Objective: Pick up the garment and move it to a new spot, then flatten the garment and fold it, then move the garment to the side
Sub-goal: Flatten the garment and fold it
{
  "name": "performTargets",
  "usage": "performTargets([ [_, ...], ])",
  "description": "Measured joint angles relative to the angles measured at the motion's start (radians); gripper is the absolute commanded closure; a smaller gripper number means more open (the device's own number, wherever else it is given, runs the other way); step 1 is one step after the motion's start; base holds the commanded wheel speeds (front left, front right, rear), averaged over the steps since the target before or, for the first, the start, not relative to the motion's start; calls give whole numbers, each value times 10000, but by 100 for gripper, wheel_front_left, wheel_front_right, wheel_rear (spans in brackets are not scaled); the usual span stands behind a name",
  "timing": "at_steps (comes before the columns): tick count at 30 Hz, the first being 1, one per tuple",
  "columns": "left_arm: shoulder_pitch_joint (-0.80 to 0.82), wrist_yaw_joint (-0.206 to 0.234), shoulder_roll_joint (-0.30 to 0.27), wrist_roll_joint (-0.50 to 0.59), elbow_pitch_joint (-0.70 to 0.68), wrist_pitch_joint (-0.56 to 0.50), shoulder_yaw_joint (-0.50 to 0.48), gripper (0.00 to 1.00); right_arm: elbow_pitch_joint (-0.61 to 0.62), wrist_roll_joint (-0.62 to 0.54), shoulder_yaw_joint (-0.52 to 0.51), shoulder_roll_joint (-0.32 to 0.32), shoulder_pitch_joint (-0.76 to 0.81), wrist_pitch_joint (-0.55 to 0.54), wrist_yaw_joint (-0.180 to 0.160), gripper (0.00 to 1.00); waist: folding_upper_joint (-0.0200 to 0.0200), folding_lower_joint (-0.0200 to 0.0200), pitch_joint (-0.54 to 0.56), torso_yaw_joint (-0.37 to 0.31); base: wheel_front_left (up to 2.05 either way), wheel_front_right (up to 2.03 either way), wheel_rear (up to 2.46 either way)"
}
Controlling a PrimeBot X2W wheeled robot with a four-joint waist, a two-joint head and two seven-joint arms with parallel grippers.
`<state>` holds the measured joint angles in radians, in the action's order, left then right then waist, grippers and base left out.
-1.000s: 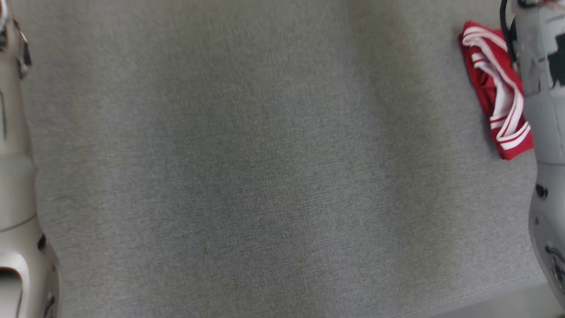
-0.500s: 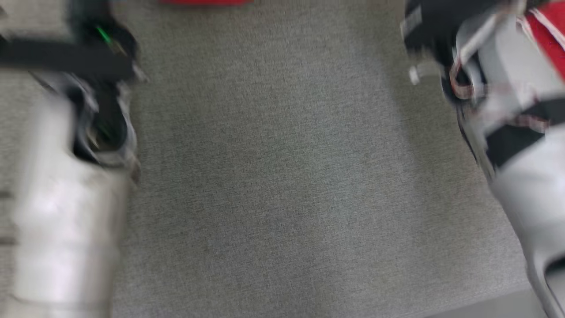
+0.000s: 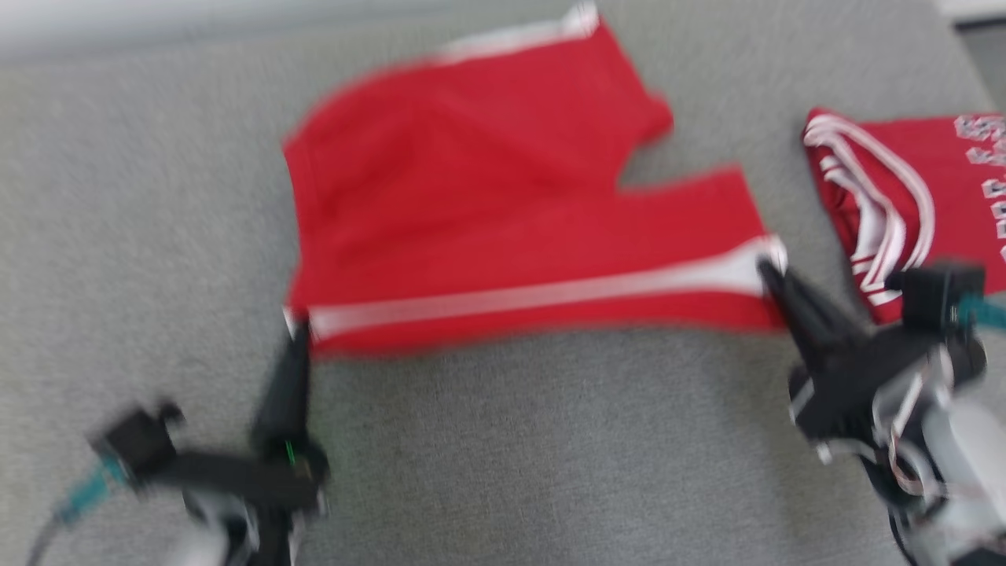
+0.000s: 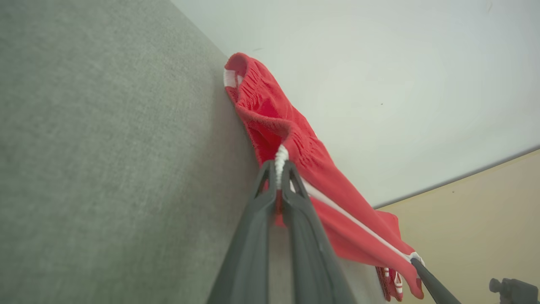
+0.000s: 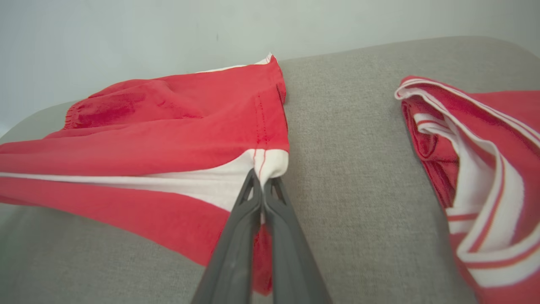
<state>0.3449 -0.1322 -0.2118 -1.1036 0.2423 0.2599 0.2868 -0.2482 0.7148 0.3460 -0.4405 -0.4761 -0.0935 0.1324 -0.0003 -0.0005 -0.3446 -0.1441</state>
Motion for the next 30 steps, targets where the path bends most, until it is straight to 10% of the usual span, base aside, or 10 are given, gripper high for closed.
performTargets([
  [16, -4947, 1356, -550, -640, -2265, -1457, 1034, 100, 4266, -2337, -3149, 1797, 5815, -5168, -4, 100, 0, 1, 2646, 136, 0, 0, 0],
  [30, -3332, 1684, -40, -341, -2286, -1442, 1093, 100, 3739, -3764, -2201, 1313, 3489, -4163, -6, 100, 4, 6, 2535, 537, 0, 0, 0],
])
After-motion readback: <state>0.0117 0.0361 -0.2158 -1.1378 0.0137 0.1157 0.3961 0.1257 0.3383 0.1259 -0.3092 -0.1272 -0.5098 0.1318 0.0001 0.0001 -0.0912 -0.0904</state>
